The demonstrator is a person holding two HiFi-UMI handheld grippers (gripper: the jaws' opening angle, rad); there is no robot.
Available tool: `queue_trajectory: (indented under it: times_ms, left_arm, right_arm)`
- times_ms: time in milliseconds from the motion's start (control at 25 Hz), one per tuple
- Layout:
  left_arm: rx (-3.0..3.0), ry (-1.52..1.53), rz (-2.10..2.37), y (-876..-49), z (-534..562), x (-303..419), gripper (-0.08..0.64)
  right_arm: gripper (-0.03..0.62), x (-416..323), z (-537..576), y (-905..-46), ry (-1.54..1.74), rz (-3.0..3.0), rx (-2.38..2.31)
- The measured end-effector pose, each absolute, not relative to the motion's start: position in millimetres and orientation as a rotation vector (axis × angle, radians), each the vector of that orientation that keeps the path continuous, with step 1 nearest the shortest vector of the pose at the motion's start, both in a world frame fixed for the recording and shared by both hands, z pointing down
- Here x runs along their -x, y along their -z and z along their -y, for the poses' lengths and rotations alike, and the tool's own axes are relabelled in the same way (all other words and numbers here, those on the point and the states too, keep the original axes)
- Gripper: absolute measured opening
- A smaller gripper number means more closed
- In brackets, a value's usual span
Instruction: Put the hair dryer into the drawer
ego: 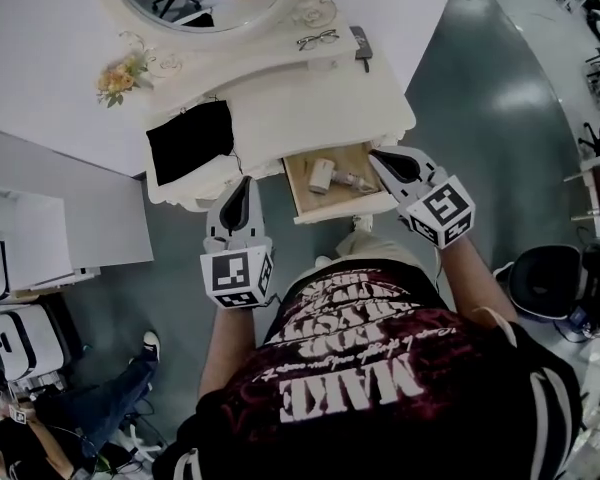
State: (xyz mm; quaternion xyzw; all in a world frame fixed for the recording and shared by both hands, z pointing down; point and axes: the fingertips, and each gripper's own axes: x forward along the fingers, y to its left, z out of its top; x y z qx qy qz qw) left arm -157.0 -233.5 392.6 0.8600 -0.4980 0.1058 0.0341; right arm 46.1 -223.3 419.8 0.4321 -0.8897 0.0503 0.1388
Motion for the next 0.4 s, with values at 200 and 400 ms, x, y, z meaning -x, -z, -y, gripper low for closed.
queue_trajectory:
  times_ms: [200,400]
  left_arm:
    - [-2.669,-0.31,1.524,-384.8,236.2,149.3,0.005]
    - [-2.708,-0.302,1.509,-375.1,230.7,137.4,0.005]
  right_arm:
    - [0.003,-51.5,217.9,-419.5,-0.154,2.573,-1.253]
    - [0.003,-53.5,212.4,-413.5,-0.141,2.591,-1.254]
